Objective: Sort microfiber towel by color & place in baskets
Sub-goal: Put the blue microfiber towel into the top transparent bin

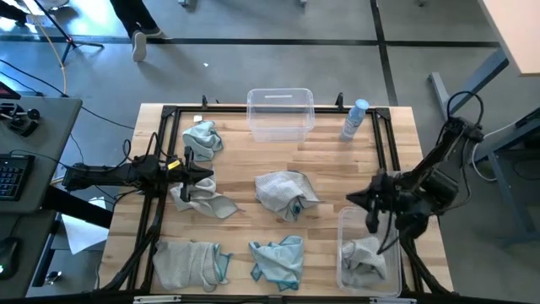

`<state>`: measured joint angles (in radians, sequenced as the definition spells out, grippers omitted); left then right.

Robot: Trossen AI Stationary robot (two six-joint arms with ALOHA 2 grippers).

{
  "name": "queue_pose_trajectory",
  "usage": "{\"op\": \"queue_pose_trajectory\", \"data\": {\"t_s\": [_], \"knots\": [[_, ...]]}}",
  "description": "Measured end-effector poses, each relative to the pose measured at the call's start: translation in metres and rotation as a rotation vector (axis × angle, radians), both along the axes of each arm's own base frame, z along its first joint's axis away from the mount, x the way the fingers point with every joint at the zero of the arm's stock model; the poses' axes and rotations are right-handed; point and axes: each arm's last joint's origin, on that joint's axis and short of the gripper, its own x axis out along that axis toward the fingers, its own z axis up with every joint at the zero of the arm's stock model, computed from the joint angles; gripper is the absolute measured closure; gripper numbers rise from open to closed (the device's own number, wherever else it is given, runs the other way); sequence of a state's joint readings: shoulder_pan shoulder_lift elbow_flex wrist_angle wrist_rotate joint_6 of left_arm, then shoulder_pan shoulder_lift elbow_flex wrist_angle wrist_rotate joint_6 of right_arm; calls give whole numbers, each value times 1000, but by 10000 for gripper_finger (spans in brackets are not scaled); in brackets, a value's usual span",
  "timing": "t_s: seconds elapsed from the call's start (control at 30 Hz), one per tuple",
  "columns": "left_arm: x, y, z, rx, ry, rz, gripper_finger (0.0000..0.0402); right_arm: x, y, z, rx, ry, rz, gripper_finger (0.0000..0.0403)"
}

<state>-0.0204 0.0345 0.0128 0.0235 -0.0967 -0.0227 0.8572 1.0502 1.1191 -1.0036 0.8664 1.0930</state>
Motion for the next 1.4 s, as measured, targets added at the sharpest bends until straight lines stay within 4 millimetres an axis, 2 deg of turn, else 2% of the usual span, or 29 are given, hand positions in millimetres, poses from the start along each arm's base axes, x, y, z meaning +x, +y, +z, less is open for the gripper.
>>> {"op": "queue_pose_trajectory", "data": {"t_s": [0.27,0.47,0.6,0.77,0.87,1.0,1.2,1.4], "knots": [[0,0,0,-2,1,0,401,38,-39,-3,-33,24,-146,402],[0,0,0,-139,-11,-1,401,77,-63,-22,11,-103,-28,402],[0,0,0,-182,-14,-1,401,85,-82,-42,28,-121,-63,403],[-1,0,4,-212,-25,12,401,87,-97,-54,36,-119,-111,403],[-2,1,17,-213,-57,19,401,87,-100,-53,20,-119,-112,403],[-4,3,43,-264,-78,112,401,86,-105,-51,-12,-114,-110,403],[3,6,81,-365,123,262,401,81,-110,-53,23,-55,-22,403],[29,8,120,-442,293,427,401,67,-110,-48,-12,-27,75,403]]}}
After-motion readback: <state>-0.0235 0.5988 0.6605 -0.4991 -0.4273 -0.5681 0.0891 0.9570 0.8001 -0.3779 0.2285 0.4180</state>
